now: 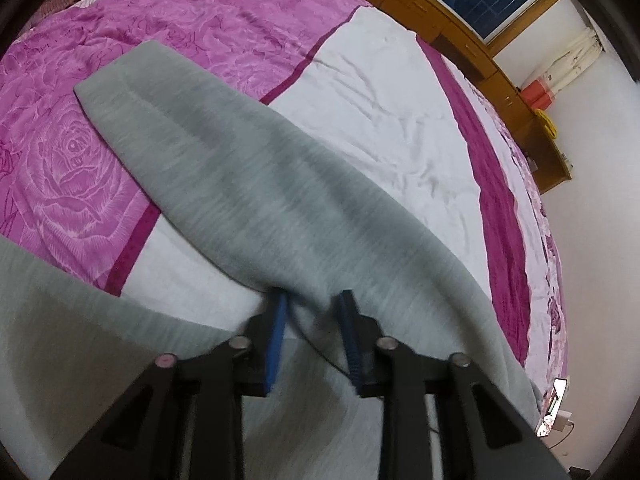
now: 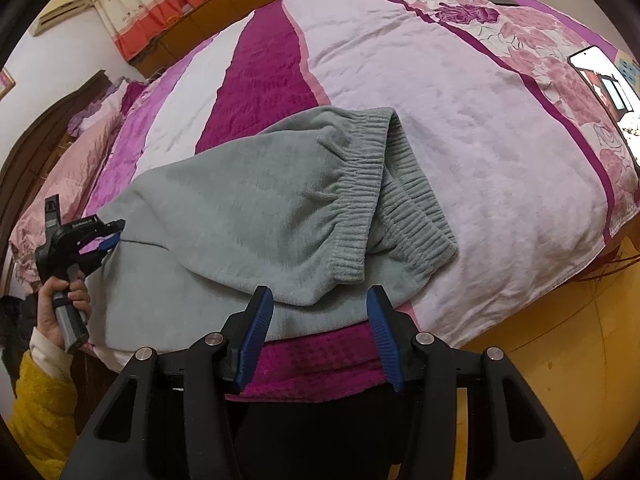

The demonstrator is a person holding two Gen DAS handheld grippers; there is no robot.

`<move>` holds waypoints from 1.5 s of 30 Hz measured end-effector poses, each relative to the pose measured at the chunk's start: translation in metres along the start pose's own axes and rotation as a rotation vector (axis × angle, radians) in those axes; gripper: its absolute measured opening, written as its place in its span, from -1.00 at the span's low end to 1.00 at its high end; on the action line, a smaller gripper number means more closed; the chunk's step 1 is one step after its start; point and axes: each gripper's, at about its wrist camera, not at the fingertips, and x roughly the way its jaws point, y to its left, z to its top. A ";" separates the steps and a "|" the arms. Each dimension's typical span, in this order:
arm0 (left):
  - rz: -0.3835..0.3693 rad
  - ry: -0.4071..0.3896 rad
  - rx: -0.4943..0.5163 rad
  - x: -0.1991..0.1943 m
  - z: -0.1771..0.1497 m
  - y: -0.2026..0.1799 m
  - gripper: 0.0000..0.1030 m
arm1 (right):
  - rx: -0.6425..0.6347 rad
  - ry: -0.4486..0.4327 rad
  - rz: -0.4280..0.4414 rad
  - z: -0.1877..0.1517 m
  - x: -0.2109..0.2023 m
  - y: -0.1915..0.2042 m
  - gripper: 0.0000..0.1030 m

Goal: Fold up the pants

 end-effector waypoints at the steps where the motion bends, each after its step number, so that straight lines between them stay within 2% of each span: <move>1: -0.009 0.000 0.001 -0.001 -0.002 0.002 -0.83 | 0.011 -0.004 0.012 0.000 -0.001 -0.001 -0.17; 4: -0.051 -0.012 -0.012 -0.011 -0.003 0.006 -0.91 | 0.065 -0.018 0.082 0.001 -0.005 -0.009 -0.17; 7: -0.062 -0.050 0.028 -0.032 -0.007 0.002 -0.91 | 0.181 -0.027 0.156 0.003 -0.008 -0.025 -0.17; 14: -0.080 -0.092 0.090 -0.079 -0.025 0.005 -0.91 | 0.305 -0.058 0.182 0.008 -0.005 -0.044 -0.17; 19: -0.049 -0.074 0.135 -0.086 -0.037 0.004 -0.91 | 0.308 0.022 0.191 0.017 0.022 -0.038 -0.19; 20: -0.043 -0.076 0.143 -0.087 -0.039 0.003 -0.91 | 0.297 0.031 0.195 0.019 0.026 -0.035 -0.30; 21: -0.033 -0.079 0.159 -0.088 -0.041 0.000 -0.91 | 0.272 0.033 0.181 0.021 0.027 -0.031 -0.60; 22: -0.030 -0.081 0.169 -0.091 -0.042 0.000 -0.91 | 0.248 0.031 0.157 0.023 0.025 -0.029 -0.76; 27: -0.031 -0.116 0.248 -0.124 -0.051 -0.014 -0.91 | 0.152 -0.069 0.108 0.046 -0.010 -0.023 -0.82; 30: -0.055 -0.112 0.248 -0.142 -0.060 -0.015 -0.91 | 0.142 -0.115 0.108 0.057 -0.031 -0.029 -0.84; 34: -0.029 -0.086 0.265 -0.155 -0.083 -0.011 -0.91 | 0.113 -0.121 0.100 0.055 -0.042 -0.034 -0.84; 39: 0.004 -0.011 0.267 -0.145 -0.115 0.000 -0.91 | 0.101 -0.080 0.061 0.041 -0.032 -0.047 -0.84; 45: 0.081 0.096 0.273 -0.102 -0.135 0.015 -0.90 | 0.047 -0.038 -0.029 0.035 -0.003 -0.054 -0.84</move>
